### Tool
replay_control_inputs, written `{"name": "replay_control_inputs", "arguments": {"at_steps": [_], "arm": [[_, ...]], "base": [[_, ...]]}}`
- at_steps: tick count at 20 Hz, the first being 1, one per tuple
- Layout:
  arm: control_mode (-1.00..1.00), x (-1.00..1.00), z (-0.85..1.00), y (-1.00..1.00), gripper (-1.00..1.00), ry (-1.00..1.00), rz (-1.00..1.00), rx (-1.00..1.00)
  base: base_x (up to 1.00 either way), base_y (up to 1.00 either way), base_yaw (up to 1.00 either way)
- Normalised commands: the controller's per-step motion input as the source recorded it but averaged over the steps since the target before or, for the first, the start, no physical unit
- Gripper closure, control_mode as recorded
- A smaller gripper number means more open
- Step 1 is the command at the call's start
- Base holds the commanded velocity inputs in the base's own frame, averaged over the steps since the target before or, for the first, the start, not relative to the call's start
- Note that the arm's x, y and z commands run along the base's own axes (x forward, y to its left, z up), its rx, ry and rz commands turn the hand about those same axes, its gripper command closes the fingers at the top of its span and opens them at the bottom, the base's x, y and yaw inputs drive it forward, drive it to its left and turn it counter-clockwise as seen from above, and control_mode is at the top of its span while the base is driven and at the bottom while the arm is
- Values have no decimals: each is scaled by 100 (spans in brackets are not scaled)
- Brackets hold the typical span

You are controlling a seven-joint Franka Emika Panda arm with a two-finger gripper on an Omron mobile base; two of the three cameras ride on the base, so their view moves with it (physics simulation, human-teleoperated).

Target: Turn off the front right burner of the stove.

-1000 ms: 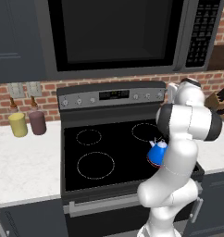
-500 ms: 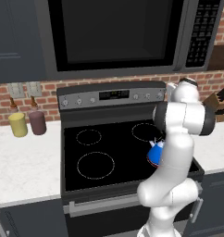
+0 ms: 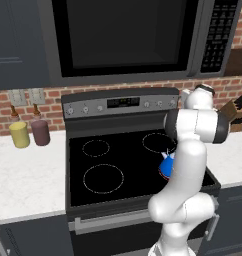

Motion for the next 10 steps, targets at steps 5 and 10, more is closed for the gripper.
{"name": "replay_control_inputs", "arguments": {"at_steps": [5,10], "arm": [[-100,5,-8,-5,-100,0,0,0],[-100,4,-14,0,-100,0,0,0]], "base": [[0,0,0],[0,0,0]]}}
